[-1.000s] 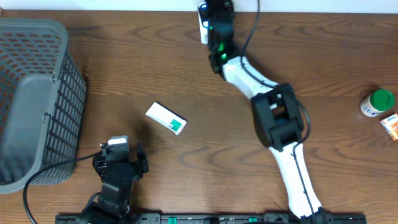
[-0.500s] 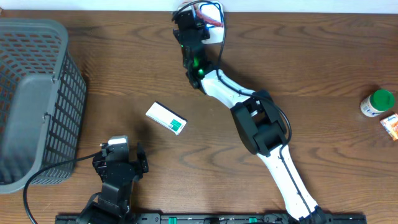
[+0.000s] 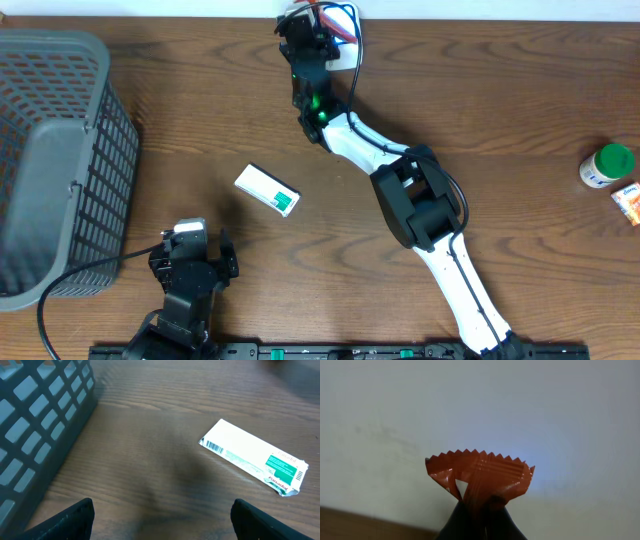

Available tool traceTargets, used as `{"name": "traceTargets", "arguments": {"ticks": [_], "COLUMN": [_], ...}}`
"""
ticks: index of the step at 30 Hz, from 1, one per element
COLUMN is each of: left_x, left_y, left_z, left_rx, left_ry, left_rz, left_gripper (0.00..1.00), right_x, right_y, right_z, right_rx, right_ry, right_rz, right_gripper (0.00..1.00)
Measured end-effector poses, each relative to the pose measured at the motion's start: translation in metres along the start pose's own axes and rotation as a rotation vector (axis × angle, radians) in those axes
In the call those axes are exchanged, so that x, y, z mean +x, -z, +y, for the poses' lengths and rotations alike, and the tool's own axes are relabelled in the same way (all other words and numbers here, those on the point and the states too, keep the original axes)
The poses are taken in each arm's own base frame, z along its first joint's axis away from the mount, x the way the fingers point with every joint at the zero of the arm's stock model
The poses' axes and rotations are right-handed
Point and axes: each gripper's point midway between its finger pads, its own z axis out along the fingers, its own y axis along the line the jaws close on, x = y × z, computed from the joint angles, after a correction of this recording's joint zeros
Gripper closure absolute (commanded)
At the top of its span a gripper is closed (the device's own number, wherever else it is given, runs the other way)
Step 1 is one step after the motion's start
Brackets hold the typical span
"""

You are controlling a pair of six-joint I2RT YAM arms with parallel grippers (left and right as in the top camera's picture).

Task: Scan the item barcode
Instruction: 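Hold the chocolate bar's barcode in front of the scanner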

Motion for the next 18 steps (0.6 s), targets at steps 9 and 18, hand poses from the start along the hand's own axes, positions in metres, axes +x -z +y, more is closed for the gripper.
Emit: {"name": "traceTargets", "arguments": {"ticks": [9,18], "left_x": [0.000,0.000], "left_y": [0.000,0.000], "left_z": [0.000,0.000], "left_rx": [0.000,0.000], "left_ry": [0.000,0.000], "left_rz": [0.000,0.000], "left_gripper": [0.13,0.12], "right_x": [-0.001,0.018], "right_y": [-0.010,-0.025], "right_z": [0.011,-0.006], "right_rx": [-0.157,-0.177], "right_ry": [0.197,0.399], "right_rz": [-0.064,-0.117], "right_gripper": [0.99,0.98]}}
